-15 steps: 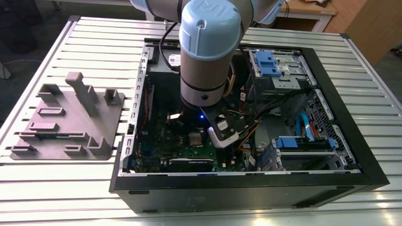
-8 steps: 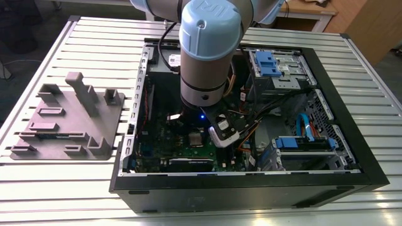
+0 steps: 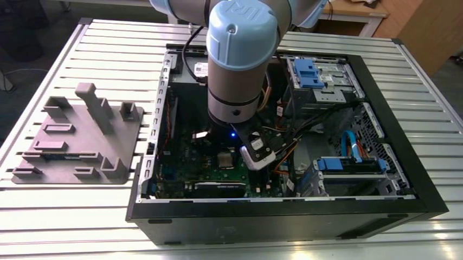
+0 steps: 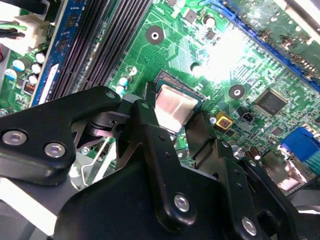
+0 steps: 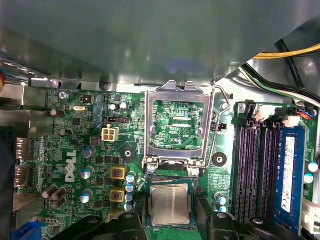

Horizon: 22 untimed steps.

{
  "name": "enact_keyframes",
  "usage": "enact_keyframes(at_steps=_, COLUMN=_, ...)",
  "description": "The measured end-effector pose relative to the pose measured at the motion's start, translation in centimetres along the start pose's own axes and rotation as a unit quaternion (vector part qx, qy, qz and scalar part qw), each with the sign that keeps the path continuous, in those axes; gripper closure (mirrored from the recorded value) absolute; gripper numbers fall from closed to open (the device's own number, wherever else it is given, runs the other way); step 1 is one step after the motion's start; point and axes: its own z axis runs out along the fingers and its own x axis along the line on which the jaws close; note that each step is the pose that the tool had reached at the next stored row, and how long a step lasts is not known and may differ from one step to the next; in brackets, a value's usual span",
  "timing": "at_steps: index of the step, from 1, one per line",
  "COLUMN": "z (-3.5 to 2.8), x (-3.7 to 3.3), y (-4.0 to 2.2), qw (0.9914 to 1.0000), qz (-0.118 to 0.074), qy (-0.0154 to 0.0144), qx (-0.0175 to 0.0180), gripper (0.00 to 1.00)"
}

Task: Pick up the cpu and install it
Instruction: 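Place the cpu into insertion slot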

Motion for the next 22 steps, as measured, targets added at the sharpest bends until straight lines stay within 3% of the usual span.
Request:
enact_keyframes(at_steps=7, z=0.01, x=0.00, y=0.00, qw=1.00000, qz=0.000, qy=0.0001, qx=0.0002, gripper=0.50)
enact_keyframes(at_steps=8, z=0.01, x=0.00, y=0.00, qw=1.00000, qz=0.000, qy=0.0001, qx=0.0002, gripper=0.56)
enact_keyframes(at_steps=22, z=0.08, x=0.00, y=0.00, qw=1.00000, qz=0.000, qy=0.0000, qx=0.0000, gripper=0.56)
